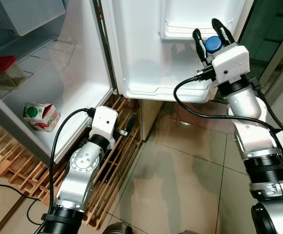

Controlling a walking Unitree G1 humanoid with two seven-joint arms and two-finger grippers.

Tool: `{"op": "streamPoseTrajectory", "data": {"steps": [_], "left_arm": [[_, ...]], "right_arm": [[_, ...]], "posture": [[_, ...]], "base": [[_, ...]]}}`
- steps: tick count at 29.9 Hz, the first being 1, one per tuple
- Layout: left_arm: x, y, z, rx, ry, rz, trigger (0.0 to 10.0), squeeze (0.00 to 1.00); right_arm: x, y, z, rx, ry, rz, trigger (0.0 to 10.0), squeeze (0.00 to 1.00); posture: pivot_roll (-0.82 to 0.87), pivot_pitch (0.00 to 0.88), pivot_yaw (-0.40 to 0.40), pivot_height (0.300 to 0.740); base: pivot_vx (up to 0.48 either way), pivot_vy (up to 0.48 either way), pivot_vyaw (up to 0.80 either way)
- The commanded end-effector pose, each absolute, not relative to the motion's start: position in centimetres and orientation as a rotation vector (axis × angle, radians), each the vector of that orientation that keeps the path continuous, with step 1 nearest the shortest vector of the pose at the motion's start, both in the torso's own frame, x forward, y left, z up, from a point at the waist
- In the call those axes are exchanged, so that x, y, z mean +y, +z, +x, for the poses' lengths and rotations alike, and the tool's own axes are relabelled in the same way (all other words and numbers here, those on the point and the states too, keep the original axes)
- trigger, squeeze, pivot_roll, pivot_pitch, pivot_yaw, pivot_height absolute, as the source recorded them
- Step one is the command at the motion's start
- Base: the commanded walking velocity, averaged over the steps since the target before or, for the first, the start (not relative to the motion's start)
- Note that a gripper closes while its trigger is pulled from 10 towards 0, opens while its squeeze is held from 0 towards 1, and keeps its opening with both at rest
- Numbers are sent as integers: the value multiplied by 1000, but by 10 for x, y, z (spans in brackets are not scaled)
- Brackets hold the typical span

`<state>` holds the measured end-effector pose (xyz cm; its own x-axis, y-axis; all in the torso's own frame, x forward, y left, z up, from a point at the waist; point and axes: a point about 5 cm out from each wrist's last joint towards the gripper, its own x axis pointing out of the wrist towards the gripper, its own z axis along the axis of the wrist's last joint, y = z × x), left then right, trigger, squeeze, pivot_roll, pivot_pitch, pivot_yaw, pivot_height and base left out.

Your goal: Restocking fridge

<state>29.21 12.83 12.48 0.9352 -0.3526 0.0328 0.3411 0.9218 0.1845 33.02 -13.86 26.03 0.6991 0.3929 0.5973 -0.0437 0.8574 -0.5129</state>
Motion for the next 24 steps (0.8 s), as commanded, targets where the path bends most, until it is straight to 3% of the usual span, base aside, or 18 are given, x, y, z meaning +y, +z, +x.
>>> {"op": "streamPoseTrajectory", "data": {"steps": [1, 3, 7, 19, 23, 24], "left_arm": [[130, 127, 292, -67, -350, 185, 10000, 0], [129, 128, 292, -69, -349, 186, 10000, 0], [129, 129, 291, -66, -346, 184, 10000, 0], [124, 128, 305, -34, -353, 175, 10000, 0], [118, 136, 307, -79, -353, 142, 10000, 0], [119, 145, 307, -133, -330, 121, 10000, 0]], "right_arm": [[-132, 271, 329, -784, 252, -334, 0, 0], [-125, 261, 325, -687, 279, -123, 0, 0], [-126, 224, 296, -518, 295, 7, 0, 0], [-146, 129, 236, -148, 246, -104, 0, 0], [-149, 122, 233, -100, 216, -95, 0, 0], [-156, 135, 236, -182, 139, -97, 0, 0]], "posture": [[131, 105, 65, 732], [132, 106, 57, 732], [121, 108, 53, 732], [19, 83, 46, 732], [26, 78, 45, 732], [32, 66, 45, 732]], "base": [[0, 0, 0], [0, 0, 0], [0, 0, 0], [0, 0, 0], [90, 0, 0], [398, 270, 0]]}}
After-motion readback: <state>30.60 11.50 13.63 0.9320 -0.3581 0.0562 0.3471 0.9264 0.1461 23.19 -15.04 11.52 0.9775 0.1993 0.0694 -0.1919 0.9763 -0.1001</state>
